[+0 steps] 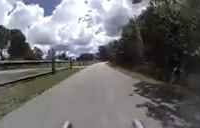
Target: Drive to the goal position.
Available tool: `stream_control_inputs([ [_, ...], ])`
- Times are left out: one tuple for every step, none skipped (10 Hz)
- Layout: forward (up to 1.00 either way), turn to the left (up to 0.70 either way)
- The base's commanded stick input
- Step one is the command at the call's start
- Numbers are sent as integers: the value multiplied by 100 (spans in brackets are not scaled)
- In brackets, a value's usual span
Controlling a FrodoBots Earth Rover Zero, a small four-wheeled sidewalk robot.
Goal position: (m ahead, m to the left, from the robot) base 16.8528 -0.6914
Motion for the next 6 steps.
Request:
stream_control_inputs([
  [70,1],
  [70,1],
  [70,1],
  [70,1],
  [70,1],
  [70,1],
])
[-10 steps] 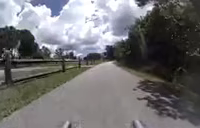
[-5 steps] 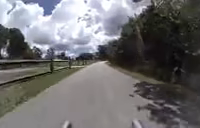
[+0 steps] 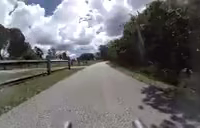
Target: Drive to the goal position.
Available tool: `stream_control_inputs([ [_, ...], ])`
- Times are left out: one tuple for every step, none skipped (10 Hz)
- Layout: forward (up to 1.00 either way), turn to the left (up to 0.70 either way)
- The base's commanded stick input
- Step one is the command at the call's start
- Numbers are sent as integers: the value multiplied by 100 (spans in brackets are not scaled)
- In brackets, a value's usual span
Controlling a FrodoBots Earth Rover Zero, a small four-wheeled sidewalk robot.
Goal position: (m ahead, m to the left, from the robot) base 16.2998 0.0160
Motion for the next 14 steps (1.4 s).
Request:
stream_control_inputs([
  [70,1],
  [70,1],
  [70,1],
  [70,1],
  [70,1],
  [70,1],
  [70,1],
  [70,1],
  [70,1],
  [70,1],
  [70,1],
  [70,1],
  [70,1],
  [70,1],
])
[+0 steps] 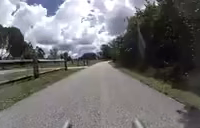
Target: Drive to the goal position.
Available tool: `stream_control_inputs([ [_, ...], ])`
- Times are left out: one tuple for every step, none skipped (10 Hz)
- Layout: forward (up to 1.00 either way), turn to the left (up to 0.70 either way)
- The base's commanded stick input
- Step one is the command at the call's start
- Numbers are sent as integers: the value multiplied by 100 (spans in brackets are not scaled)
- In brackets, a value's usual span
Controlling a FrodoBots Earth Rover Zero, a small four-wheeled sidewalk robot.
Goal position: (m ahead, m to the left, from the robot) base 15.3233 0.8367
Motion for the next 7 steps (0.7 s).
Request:
stream_control_inputs([
  [70,1],
  [70,1],
  [70,1],
  [70,1],
  [70,1],
  [70,1],
  [70,1],
])
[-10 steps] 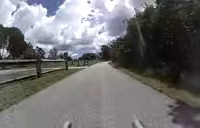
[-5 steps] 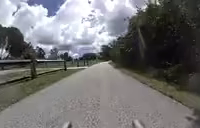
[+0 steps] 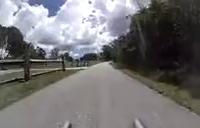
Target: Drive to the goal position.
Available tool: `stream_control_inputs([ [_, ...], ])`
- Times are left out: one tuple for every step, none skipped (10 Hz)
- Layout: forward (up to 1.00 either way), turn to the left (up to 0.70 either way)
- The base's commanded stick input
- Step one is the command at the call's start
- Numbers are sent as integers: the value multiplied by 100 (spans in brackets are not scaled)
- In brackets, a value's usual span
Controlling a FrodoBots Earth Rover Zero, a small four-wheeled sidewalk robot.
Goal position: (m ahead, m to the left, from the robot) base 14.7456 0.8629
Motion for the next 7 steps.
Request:
stream_control_inputs([
  [70,1],
  [70,1],
  [70,1],
  [70,1],
  [70,1],
  [70,1],
  [70,1],
])
